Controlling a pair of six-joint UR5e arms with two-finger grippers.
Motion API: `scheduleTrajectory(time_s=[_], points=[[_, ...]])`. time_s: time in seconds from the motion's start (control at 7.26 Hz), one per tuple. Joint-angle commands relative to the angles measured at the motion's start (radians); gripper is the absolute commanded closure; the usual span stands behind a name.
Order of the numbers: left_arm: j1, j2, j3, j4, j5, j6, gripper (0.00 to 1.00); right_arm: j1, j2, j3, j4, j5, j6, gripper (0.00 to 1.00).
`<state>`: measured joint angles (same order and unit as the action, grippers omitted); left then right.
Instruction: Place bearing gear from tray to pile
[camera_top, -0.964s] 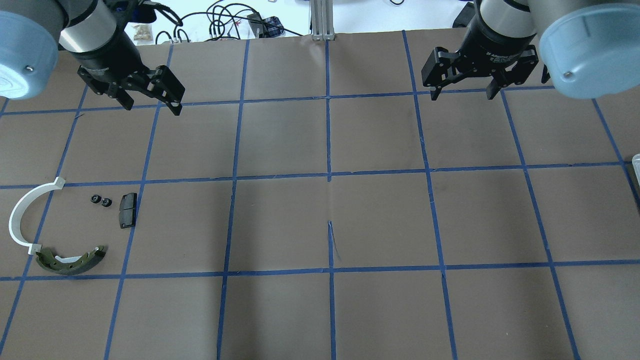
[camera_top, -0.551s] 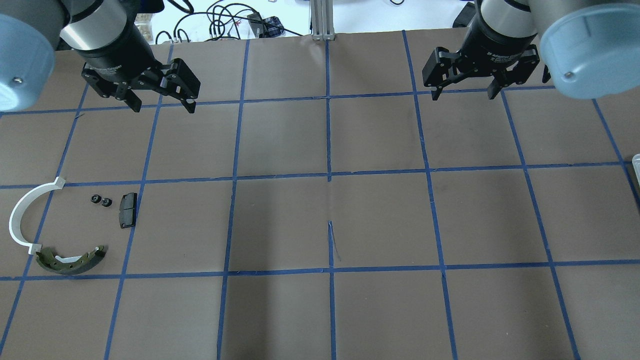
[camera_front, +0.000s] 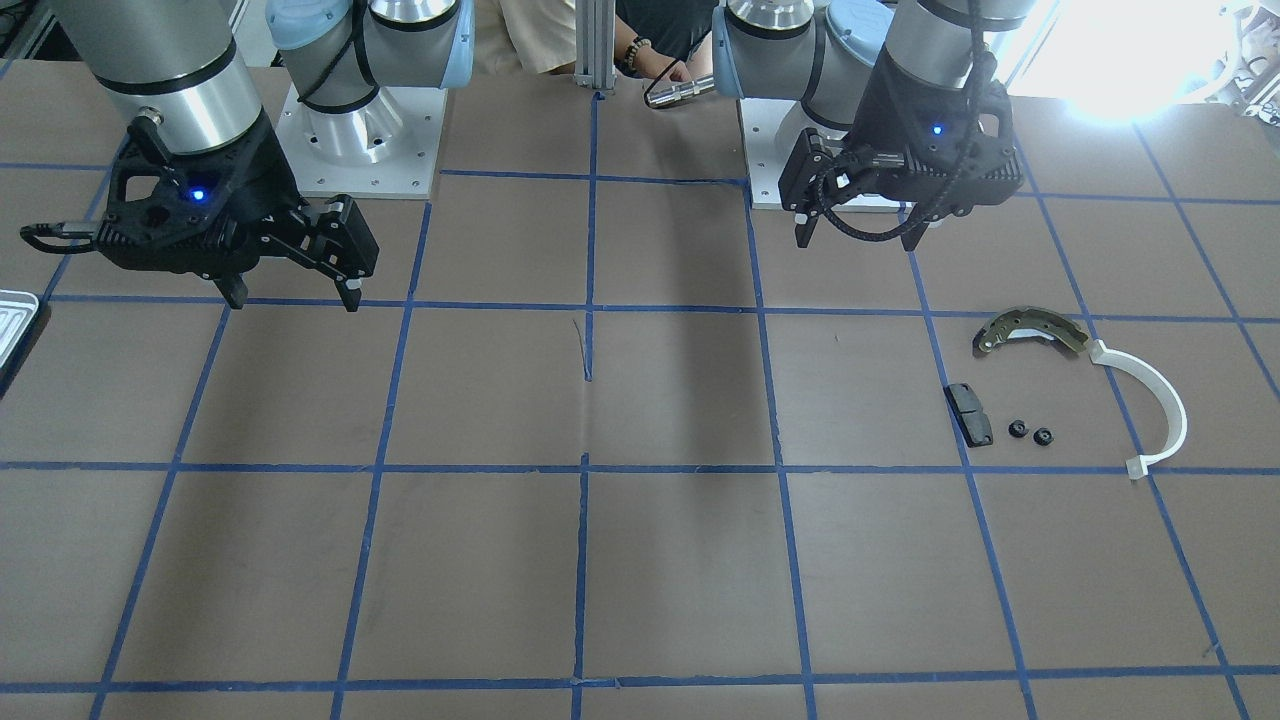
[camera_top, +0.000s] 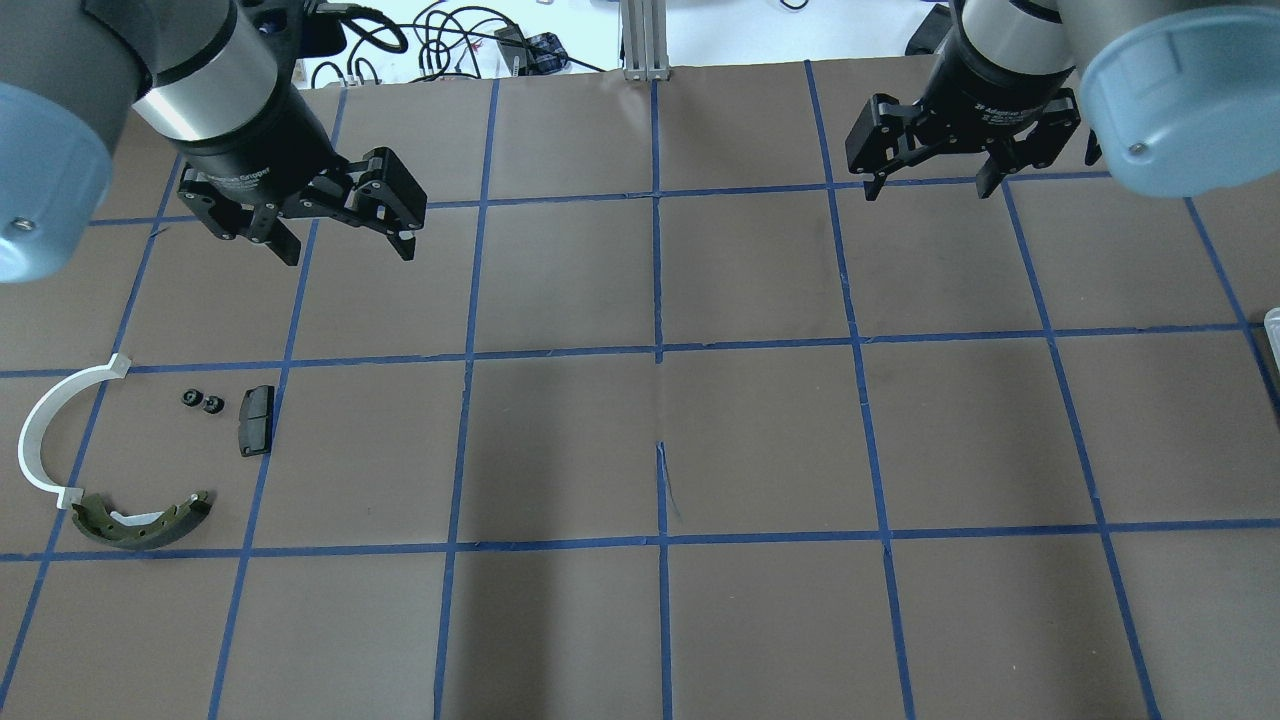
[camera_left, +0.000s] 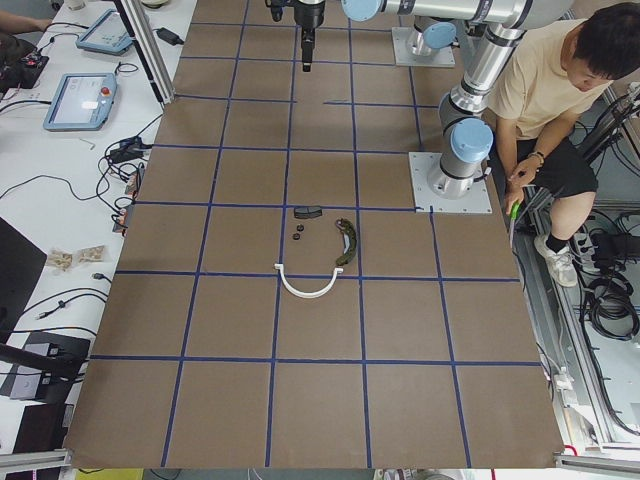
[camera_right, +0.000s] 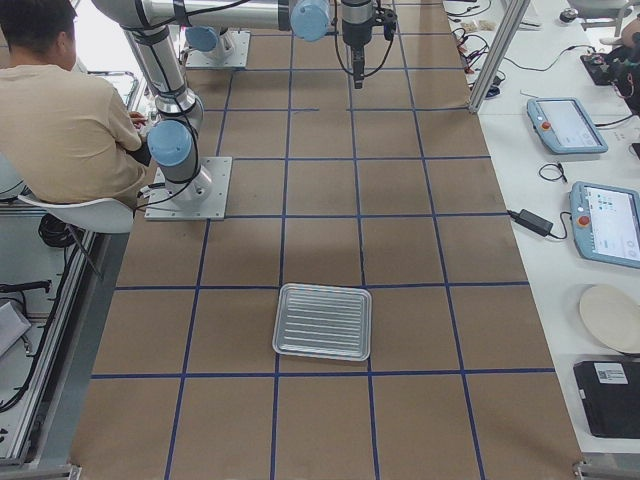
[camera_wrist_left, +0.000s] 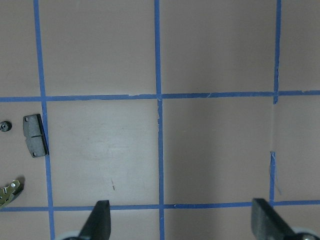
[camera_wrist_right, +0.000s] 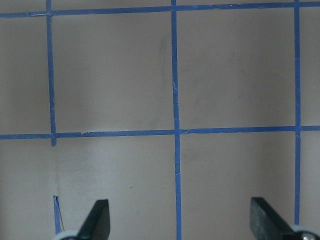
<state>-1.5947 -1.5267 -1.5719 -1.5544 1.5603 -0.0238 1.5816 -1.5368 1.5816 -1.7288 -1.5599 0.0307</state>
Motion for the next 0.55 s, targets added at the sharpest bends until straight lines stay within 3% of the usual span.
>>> scheduleTrajectory(time_s=[0.0, 0.41], points=[[-0.001, 0.002, 0.000, 0.000, 0.003, 0.002, 0.00, 0.000, 0.000, 0.000, 0.000, 0.000, 0.000, 0.00], [0.001, 0.011, -0.008, 0.000, 0.006, 0.005, 0.00, 0.000, 0.000, 0.000, 0.000, 0.000, 0.000, 0.00]])
